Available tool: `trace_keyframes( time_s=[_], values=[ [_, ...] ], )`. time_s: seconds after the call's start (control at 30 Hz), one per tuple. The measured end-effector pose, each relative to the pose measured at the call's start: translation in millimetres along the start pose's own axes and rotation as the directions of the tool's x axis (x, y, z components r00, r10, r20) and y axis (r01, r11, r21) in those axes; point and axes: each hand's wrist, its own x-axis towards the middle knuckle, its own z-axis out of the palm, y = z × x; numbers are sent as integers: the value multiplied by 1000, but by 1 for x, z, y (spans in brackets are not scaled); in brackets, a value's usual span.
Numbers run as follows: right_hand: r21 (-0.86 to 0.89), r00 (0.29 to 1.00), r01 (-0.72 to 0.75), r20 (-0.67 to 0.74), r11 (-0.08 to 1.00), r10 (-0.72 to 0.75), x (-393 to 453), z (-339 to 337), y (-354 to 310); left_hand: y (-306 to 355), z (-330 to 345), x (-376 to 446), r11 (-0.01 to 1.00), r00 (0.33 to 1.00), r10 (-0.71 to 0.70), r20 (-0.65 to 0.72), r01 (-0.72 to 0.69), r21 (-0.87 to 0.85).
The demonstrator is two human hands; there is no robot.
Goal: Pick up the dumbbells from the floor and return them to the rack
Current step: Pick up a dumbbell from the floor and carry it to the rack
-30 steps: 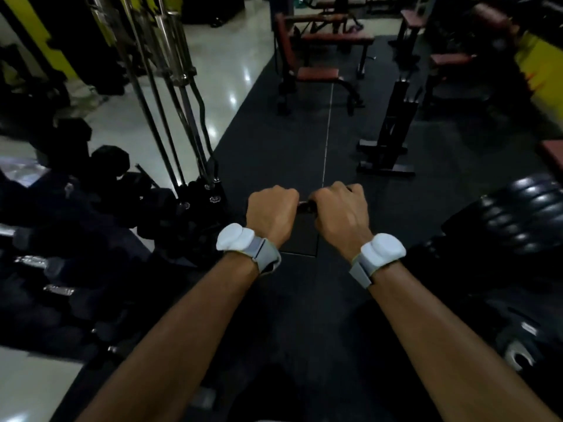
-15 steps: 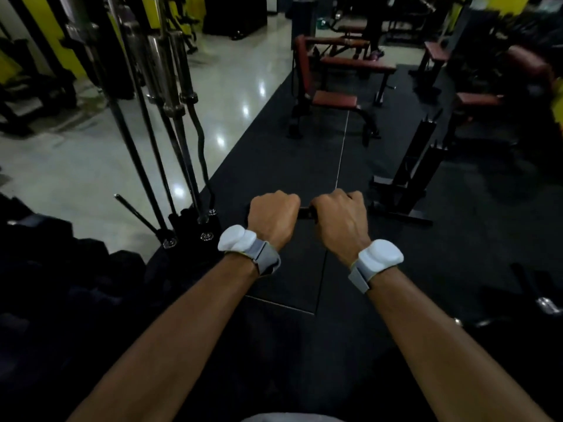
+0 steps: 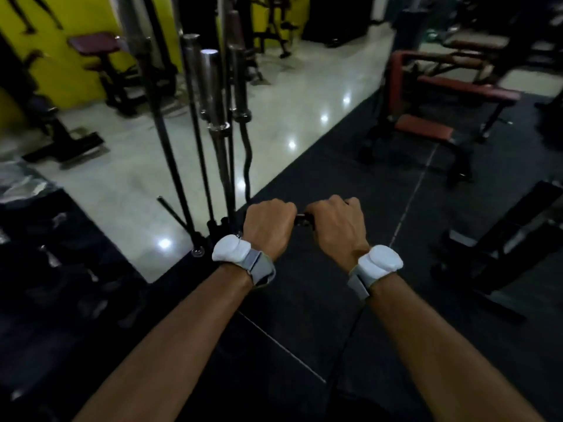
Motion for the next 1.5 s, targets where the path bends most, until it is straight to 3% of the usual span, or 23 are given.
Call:
trace_keyframes(
  time_s=[0.1,0.23,0.43,0.73,0.93,1.2,1.37,1.5],
  values=[
    [56,986,165,24,985,-166,48,12,8,-6,13,25,980,980,-190,52,185,79],
    [73,940,340,-5,938,-341,85,14,1,-15,11,33,926,938,-347,4,342,162],
    [143,833,552,-50,821,-551,114,8,-27,-32,-2,28,801,811,-583,56,562,206],
    [202,722,688,-103,696,-684,159,1,-90,-88,-26,22,722,753,-658,-9,634,278],
    [206,742,665,-72,718,-667,190,11,-106,-121,-20,49,736,764,-644,38,605,302],
    [212,772,634,-131,744,-622,231,18,-144,-175,-10,66,728,773,-634,-31,610,312],
    [239,738,671,-116,702,-665,261,36,-172,-211,8,75,689,726,-687,-26,662,295],
    [286,672,730,-130,621,-729,292,56,-198,-238,25,83,606,651,-758,-29,721,336]
  ],
)
